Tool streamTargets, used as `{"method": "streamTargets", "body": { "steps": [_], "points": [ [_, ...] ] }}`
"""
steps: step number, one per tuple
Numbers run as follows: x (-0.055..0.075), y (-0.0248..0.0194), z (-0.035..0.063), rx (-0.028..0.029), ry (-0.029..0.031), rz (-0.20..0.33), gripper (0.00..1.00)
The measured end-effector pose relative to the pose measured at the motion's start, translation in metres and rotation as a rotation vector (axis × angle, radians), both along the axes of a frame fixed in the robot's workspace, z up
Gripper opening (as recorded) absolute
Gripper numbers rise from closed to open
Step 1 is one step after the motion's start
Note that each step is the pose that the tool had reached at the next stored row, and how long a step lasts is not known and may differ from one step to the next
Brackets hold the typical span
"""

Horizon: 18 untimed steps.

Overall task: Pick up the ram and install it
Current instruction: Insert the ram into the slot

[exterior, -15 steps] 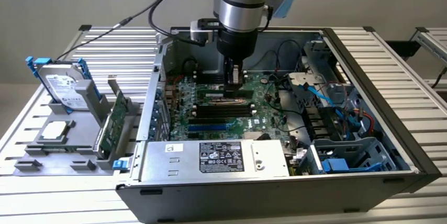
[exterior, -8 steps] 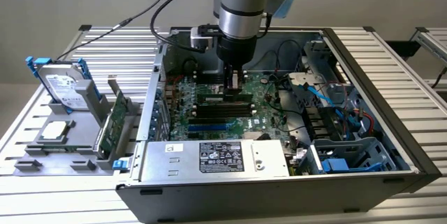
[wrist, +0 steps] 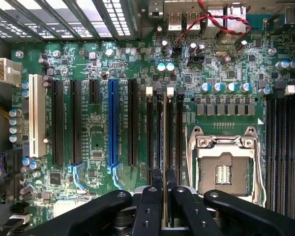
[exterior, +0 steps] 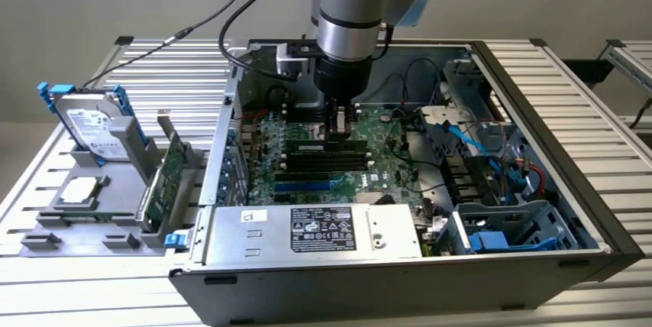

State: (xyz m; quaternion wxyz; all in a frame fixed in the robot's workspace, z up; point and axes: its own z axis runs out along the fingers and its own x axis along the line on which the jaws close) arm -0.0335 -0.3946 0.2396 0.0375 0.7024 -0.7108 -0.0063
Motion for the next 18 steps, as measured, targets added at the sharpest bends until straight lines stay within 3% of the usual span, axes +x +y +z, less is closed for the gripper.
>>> {"method": "streamTargets", "body": {
  "steps": [10,18],
  "points": [
    [0.0000,-0.0031,-0.0001,-0.0168,0.0001,0.016,0.14],
    [0.0030,-0.0044,-0.0010,-0.0218,-0.0001,0.025,0.14]
  ]
}}
